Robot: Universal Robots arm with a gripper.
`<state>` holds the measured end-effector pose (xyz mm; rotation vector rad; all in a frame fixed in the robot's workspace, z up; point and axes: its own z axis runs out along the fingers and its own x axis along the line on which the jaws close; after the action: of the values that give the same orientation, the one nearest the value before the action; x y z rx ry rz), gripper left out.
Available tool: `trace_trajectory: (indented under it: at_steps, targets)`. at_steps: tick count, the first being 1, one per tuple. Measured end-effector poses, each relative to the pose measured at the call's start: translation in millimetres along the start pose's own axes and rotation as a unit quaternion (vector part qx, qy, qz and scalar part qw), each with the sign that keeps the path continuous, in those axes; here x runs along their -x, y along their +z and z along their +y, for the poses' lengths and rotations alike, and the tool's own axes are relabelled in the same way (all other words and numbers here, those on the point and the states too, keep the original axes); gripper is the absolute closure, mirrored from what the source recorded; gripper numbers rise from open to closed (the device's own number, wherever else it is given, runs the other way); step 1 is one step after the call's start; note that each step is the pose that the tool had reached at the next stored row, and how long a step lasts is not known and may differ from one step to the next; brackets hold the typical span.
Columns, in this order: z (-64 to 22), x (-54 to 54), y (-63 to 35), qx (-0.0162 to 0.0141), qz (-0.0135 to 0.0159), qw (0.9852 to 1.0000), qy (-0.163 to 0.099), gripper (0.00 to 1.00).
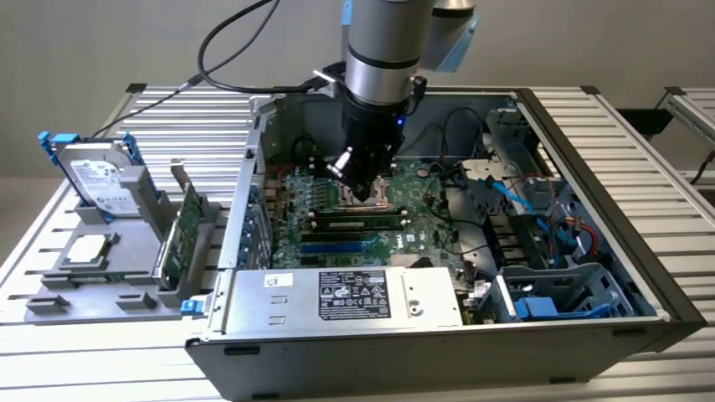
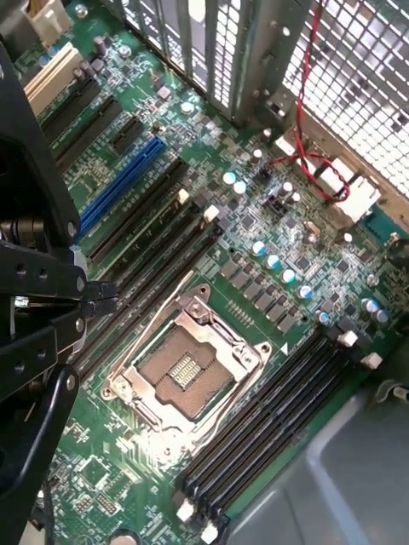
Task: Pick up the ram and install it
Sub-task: 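Press down the ram until it locks into place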
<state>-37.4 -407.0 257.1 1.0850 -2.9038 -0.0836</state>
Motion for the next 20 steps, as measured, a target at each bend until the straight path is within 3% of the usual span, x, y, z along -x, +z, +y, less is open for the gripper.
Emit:
trace_trajectory:
  at_steps: [5,9,15,20]
  targets:
    - [0.0,0.0,0.0,0.0008,-0.0027,0.9991,0.041,0.89]
    - [0.0,0.0,0.0,0.0014,-0.0049,0.9973,0.074,0.89]
    - [0.0,0.0,0.0,0.0024,-0.0081,0.9922,0.124,0.89]
    - [0.0,0.0,0.0,0.0032,-0.0108,0.9862,0.165,0.89]
